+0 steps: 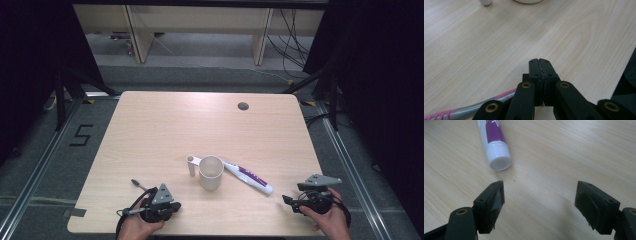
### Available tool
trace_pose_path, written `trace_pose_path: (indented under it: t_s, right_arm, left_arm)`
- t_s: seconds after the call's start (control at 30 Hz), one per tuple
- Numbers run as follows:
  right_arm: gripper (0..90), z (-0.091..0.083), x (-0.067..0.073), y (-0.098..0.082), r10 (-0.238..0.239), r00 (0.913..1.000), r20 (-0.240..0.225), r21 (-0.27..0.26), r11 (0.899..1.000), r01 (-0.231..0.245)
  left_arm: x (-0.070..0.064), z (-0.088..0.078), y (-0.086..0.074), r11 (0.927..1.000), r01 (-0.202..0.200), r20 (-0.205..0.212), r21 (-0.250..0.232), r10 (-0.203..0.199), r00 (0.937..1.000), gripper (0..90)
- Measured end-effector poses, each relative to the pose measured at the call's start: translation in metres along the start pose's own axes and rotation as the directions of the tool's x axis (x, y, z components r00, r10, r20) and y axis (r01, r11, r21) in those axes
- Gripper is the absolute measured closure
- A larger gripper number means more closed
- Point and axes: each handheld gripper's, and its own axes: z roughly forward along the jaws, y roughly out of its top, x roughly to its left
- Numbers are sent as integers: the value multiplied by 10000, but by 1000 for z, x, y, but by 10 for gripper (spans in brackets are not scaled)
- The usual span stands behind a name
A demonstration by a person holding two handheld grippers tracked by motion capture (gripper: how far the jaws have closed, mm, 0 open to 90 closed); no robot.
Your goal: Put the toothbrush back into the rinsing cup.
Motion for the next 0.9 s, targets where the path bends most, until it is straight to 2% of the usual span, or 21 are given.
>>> trace_pose_path:
  t_s: [0.07,0.1,0.23,0.27,0.4,0.47,0.67,0.7,0.83,0.87,0.9]
  right_arm:
    - [245,0,1,0,67,10000,-4,-17,10000,-67]
    - [245,0,-1,0,-168,9999,15,5,9999,168]
    - [245,1,-2,0,-219,9998,-9,-33,9998,219]
    - [245,0,2,1,189,9998,-73,85,9998,-188]
    - [245,0,0,0,-58,10000,7,-21,10000,58]
    - [245,0,0,0,28,10000,-13,15,10000,-28]
    - [245,0,1,0,70,10000,-3,-32,10000,-70]
    - [245,0,-1,0,-158,9999,-12,32,9999,158]
    - [245,0,0,1,-13,10000,-72,61,10000,13]
    - [245,1,-2,1,-258,9996,-75,-95,9996,257]
    - [245,0,0,1,-40,10000,-79,41,10000,41]
  left_arm:
    - [0,-3,-3,10000,51,3,-3,-51,10000,883]
    - [-1,-6,-6,10000,40,65,54,-40,10000,882]
    - [-1,-9,-9,9997,-55,34,221,55,10000,882]
    - [-2,-10,-12,9997,18,112,244,-21,9999,881]
    - [-1,-14,-15,9994,56,97,354,-59,9999,881]
    - [0,-17,-17,9989,48,125,462,-54,9999,876]
    - [4,-28,-25,9968,9,41,804,-13,10000,868]
    - [5,-32,-28,9961,54,-80,882,-47,10000,869]
    - [8,-37,-32,9943,8,-117,1062,4,9999,869]
    - [9,-39,-33,9938,18,-162,1108,0,9999,869]
    - [11,-41,-34,9931,-68,-194,1173,91,9998,868]
